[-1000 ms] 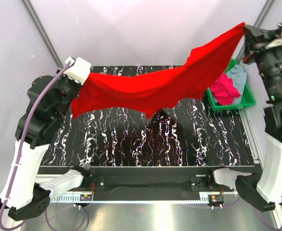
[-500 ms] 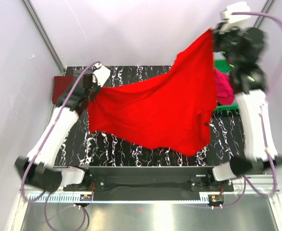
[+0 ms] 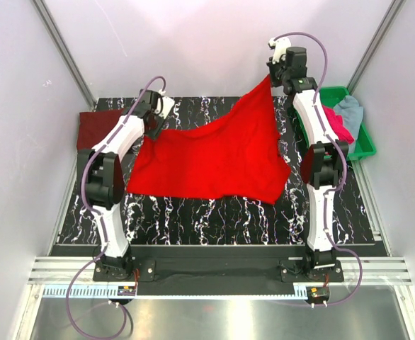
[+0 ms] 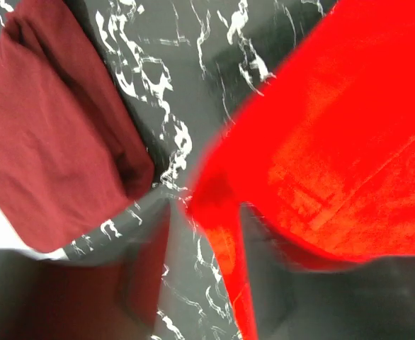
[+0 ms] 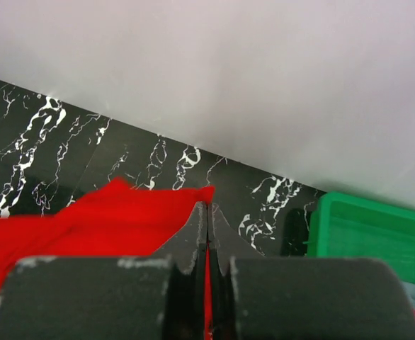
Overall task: Fold and stack the t-shirts
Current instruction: Flatten the tshirt out
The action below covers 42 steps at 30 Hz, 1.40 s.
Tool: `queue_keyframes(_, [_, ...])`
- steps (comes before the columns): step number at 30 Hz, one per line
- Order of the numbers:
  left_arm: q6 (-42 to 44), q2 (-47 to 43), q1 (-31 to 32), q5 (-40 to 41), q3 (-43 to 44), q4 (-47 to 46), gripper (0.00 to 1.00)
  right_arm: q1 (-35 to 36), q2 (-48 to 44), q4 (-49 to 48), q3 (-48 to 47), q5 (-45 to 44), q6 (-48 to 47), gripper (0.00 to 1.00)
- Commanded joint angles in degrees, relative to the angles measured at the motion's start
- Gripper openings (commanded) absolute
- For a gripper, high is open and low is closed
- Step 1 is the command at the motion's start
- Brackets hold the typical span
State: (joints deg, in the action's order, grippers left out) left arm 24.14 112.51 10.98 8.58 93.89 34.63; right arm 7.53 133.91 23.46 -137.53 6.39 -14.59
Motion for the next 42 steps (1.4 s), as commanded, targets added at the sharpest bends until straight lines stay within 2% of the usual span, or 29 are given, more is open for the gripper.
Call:
queue_keyframes(1, [-2.8, 1.6, -0.3, -0.8, 6.1, 0.5, 0.58, -0.3, -0.2, -0.1, -6.1, 2.1, -0.1, 0.00])
queue_keyframes(6, [-3.2, -5.3, -0.2, -1.6, 1.5, -1.1, 0.74, -0.3, -1.6, -1.2, -0.5, 2.5, 1.2, 0.00])
queue_keyframes(8, [-5.1, -6.9, -0.2, -7.3, 0.9, 3.1, 0.73, -0.3, -2.5, -1.8, 1.1, 2.5, 1.9, 0.00])
queue_keyframes(10, [-9.2, -6.3, -0.2, -13.6, 1.5, 9.6, 0.70, -0.3, -3.4, -1.8, 2.4, 2.9, 2.8, 0.00])
queue_keyframes(12, [-11.3, -3.7, -0.3, -17.7, 2.0, 12.9, 0.62, -0.3, -3.7, -1.6, 2.4, 3.4, 3.2, 0.00])
queue_keyframes(13, [-12.9, -2.7, -0.5, -19.3, 2.1, 14.1, 0.54, -0.3, -3.7, -1.5, 2.4, 3.5, 3.2, 0.00])
queue_keyframes(14, [-13.3, -1.4, -0.7, -22.8, 2.4, 14.5, 0.52, -0.3, -3.7, -1.4, 2.4, 3.9, 3.2, 0.00])
queue_keyframes(15, [-13.7, 1.3, -1.0, -24.3, 3.6, 14.8, 0.49, -0.3, -3.9, -1.2, 2.4, 4.2, 3.2, 0.00])
queue_keyframes(16, [-14.4, 2.8, -1.1, -25.2, 4.6, 15.8, 0.42, -0.3, -3.9, -0.9, 2.4, 4.4, 3.2, 0.00])
queue_keyframes(20, [-16.2, 9.4, -1.8, -28.8, 10.5, 17.7, 0.34, -0.2, -4.7, -0.3, 4.0, 4.5, 3.1, 0.00])
queue_keyframes(24, [-18.7, 14.0, -2.7, -29.6, 15.8, 19.1, 0.36, -0.2, -5.8, -0.3, 5.2, 4.2, 2.7, 0.00])
queue_keyframes(27, [-19.0, 14.8, -3.4, -28.6, 16.7, 18.5, 0.39, -0.2, -5.9, -0.3, 5.3, 4.1, 2.5, 0.00])
queue_keyframes(42, [-20.6, 12.6, -5.5, -25.2, 10.9, 16.8, 0.42, -0.1, -4.5, -0.3, 4.0, 5.2, 3.2, 0.00])
